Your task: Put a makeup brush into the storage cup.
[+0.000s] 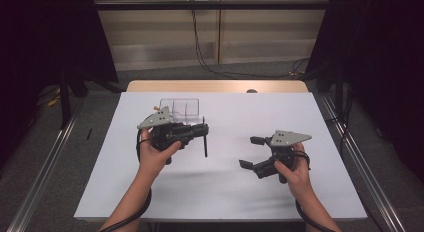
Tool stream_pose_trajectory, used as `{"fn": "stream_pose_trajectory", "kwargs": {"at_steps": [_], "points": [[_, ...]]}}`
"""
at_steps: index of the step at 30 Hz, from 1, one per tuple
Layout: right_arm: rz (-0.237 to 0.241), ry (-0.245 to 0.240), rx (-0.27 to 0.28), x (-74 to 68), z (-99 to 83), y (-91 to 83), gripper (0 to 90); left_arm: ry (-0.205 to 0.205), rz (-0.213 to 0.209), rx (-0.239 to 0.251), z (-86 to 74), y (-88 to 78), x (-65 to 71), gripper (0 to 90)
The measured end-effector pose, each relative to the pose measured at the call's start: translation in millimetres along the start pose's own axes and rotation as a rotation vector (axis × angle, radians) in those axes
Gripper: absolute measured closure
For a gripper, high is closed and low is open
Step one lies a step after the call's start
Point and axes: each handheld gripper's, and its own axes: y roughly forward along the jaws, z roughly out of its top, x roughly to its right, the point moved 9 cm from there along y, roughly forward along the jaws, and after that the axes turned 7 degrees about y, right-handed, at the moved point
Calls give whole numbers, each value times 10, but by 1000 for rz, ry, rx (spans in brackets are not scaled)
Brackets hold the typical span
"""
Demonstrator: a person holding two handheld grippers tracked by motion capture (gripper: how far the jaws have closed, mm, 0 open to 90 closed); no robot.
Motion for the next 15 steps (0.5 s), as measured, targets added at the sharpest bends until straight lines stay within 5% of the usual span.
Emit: {"fn": "stream_pose_trajectory", "kwargs": {"at_steps": [15], "points": [[-58,15,12,168,-83,-211,61,4,30,4,5,-91,-18,836]]}}
